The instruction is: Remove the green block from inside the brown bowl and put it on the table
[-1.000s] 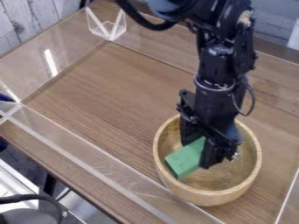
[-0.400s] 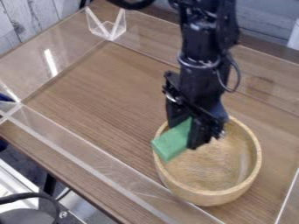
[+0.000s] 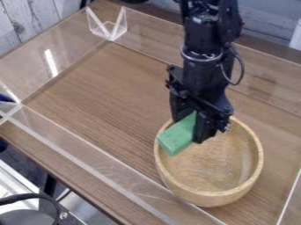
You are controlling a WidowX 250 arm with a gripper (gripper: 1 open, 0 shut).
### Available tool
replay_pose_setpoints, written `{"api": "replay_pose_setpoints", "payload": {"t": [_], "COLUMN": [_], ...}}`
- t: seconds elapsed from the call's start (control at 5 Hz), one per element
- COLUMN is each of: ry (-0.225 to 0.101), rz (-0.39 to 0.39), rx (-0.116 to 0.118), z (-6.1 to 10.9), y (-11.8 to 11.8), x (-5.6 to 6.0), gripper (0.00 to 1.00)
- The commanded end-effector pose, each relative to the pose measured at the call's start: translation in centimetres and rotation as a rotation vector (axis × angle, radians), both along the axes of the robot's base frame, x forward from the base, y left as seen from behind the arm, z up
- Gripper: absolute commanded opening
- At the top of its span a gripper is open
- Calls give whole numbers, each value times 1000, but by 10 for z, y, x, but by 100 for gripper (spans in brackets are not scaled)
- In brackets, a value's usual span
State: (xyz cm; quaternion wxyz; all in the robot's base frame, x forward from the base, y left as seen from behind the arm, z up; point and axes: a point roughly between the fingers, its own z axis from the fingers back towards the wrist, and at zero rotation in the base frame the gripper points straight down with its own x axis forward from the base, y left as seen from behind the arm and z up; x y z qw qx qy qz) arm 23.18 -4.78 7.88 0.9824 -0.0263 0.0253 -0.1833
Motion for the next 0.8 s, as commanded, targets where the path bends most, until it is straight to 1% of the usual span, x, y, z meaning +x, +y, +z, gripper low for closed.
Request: {"api": "replay_pose_setpoints", "payload": {"t": [0.0, 0.6], "ry": [-52, -51], "rz": [1, 3], "rx": [-10, -11], "z": [12, 12], "y": [-3, -4], "x": [12, 15], "gripper": [0, 0]}}
